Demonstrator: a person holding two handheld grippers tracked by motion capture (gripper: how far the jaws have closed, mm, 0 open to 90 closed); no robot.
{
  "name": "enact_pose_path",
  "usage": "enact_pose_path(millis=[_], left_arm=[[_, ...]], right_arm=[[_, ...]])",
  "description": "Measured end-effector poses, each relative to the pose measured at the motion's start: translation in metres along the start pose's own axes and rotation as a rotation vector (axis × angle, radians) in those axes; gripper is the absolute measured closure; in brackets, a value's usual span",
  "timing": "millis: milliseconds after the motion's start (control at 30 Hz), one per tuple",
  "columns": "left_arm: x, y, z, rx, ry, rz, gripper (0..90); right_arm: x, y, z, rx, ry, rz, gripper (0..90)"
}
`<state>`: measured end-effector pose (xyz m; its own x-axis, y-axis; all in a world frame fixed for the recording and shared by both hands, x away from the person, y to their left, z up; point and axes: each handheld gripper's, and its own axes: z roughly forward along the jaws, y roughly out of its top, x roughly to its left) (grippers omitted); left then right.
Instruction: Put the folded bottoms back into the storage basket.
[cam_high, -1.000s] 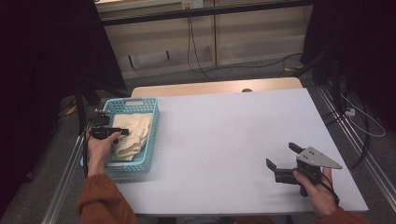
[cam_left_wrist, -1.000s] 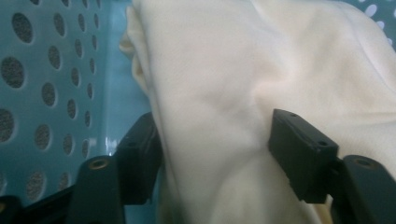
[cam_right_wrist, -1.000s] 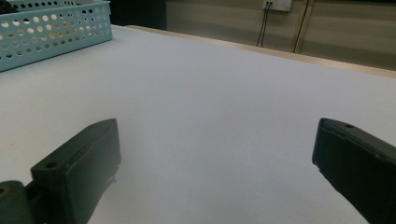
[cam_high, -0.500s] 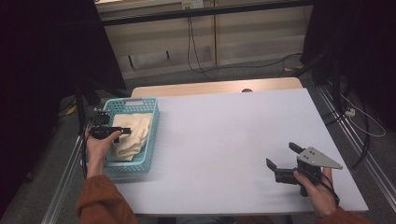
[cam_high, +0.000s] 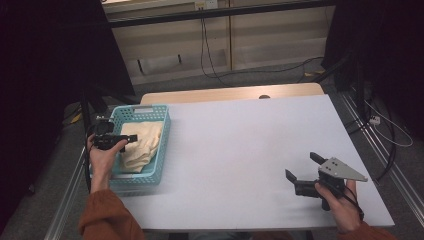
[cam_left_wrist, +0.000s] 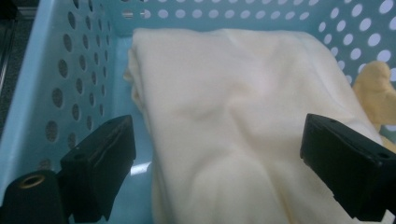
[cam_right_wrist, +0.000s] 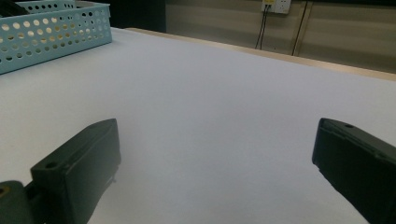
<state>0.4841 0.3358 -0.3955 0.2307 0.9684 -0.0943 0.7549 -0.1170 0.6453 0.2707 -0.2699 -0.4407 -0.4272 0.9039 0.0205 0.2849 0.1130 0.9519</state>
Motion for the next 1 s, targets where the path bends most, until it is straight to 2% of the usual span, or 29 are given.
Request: enact_pose_path(millis=[33,67,100,133,233,300,367,433,500,567,633,700,800,867,1000], left_arm=[[-0.002,0.0,-0.001,-0.02,0.011,0.001,10.4],[0.0,0.0,-0.003,-0.007,0.007,0.033,9.6],[-0.002,0.0,-0.002,-0.035,-0.006,0.004,8.4],[-0.002,0.0,-0.002,-0.044,-0.022,-0.006,6.6],[-0.001,-0.001,-0.005,-0.054,-0.039,0.009,5.5],[-0.002,0.0,-0.009,-0.049,-0.027,0.006,5.3],[-0.006,0.0,-0.015,-0.09,-0.021,-0.028,5.4],[-0.006,0.0,-0.021,-0.12,-0.055,-0.002,5.0],[-0.006,-0.002,-0.023,-0.129,-0.048,0.02,4.0],[-0.004,-0.005,-0.022,-0.105,-0.037,0.02,4.7],[-0.004,-0.008,-0.021,-0.107,-0.031,0.028,5.8],[-0.004,-0.009,-0.025,-0.134,-0.022,0.012,5.8],[-0.005,-0.011,-0.031,-0.18,-0.05,0.012,5.6],[-0.006,-0.011,-0.035,-0.183,-0.051,0.028,5.6],[-0.01,-0.011,-0.039,-0.196,-0.034,0.027,5.7]], right_arm=[[0.0,0.0,0.0,0.001,-0.002,0.002,1.1],[0.0,0.0,0.0,0.001,-0.002,0.003,1.0],[-0.001,0.0,0.0,0.002,-0.003,0.004,1.0],[-0.001,0.0,0.001,0.002,-0.002,0.003,1.0],[0.0,0.0,0.001,0.005,0.0,0.003,1.0],[0.0,0.0,0.001,0.003,0.0,0.002,1.0],[-0.001,0.0,0.001,0.001,-0.002,0.005,0.9],[-0.001,0.0,0.001,0.0,-0.002,0.007,0.8],[-0.001,-0.001,0.001,0.002,-0.003,0.009,0.8],[-0.001,-0.001,0.001,0.003,-0.005,0.009,0.8],[-0.001,-0.001,0.002,0.004,-0.005,0.009,0.8],[-0.001,-0.001,0.002,0.006,-0.006,0.009,0.9],[-0.001,-0.001,0.002,0.007,-0.003,0.006,0.9],[-0.001,-0.001,0.002,0.005,-0.005,0.007,0.9],[-0.001,-0.001,0.002,0.006,-0.003,0.008,0.9]])
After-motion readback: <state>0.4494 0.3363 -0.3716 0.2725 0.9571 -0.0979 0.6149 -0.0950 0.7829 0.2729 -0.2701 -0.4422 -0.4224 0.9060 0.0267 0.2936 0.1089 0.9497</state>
